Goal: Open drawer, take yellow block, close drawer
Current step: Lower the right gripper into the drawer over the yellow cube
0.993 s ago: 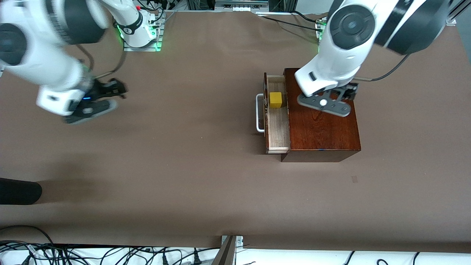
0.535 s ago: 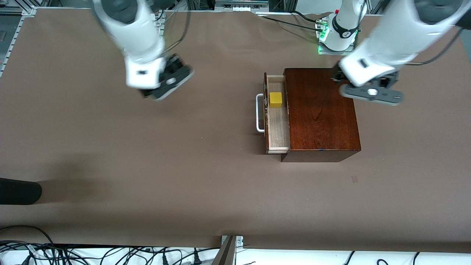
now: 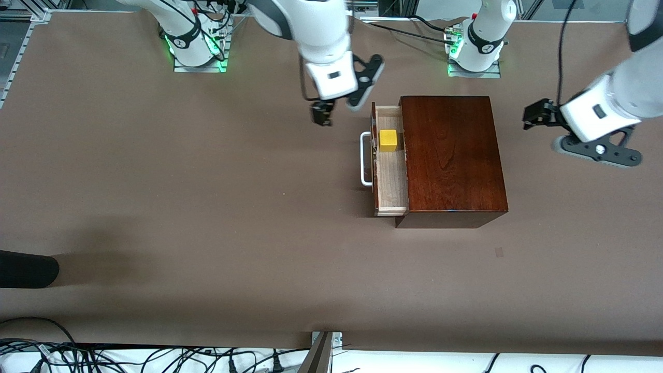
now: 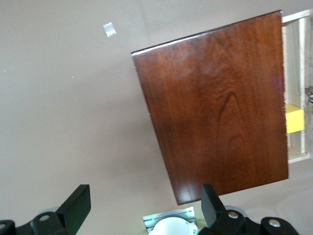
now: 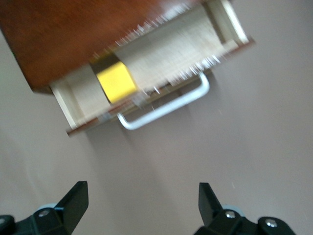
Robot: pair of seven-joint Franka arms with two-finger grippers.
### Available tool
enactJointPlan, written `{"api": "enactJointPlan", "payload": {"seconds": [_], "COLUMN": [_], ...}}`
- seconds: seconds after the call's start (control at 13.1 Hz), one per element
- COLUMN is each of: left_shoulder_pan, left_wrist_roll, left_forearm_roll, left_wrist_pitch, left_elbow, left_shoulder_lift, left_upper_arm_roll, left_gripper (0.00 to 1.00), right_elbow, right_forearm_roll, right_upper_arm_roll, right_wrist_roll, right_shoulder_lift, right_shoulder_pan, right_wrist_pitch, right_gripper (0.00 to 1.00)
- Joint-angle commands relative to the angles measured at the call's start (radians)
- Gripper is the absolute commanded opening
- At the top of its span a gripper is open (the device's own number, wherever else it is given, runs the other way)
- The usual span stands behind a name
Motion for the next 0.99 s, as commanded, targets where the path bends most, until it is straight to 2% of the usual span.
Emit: {"api": "enactJointPlan", "payload": {"seconds": [0.0, 0.31, 0.61, 0.69, 0.76, 0.92], "left_shoulder_pan": [0.014, 0.01, 0.054, 0.092, 0.103, 0.126], "left_wrist_roll": [0.025, -0.013, -0.014, -0.014, -0.015, -0.018], "left_forearm_roll": [0.044, 0.127, 0.062, 0.033, 0.026, 0.003], "left_wrist_pitch": [0.025, 0.041, 0.08, 0.105, 0.166, 0.397], "left_elbow": [-0.009, 0.054, 0.048, 0.009, -0.084, -0.355], "left_shoulder_lift": [0.002, 0.068, 0.051, 0.016, -0.045, -0.221], "left_upper_arm_roll": [0.002, 0.003, 0.002, -0.006, -0.007, -0.007], "left_gripper": [1.0, 1.0, 1.0, 1.0, 1.0, 1.0], "right_elbow": [0.088, 0.253, 0.329, 0.34, 0.35, 0.361], "right_forearm_roll": [-0.063, -0.075, -0.113, -0.115, -0.122, -0.139], "right_upper_arm_roll": [0.009, 0.008, 0.005, 0.002, 0.002, -0.001], "right_wrist_roll": [-0.078, -0.182, -0.222, -0.225, -0.241, -0.253], "right_shoulder_lift": [0.09, 0.253, 0.359, 0.376, 0.39, 0.414], "right_shoulder_pan": [0.042, 0.101, 0.155, 0.169, 0.172, 0.18], "right_wrist_pitch": [0.058, 0.039, 0.049, 0.052, 0.055, 0.056], "right_gripper": [1.0, 1.0, 1.0, 1.0, 1.0, 1.0]}}
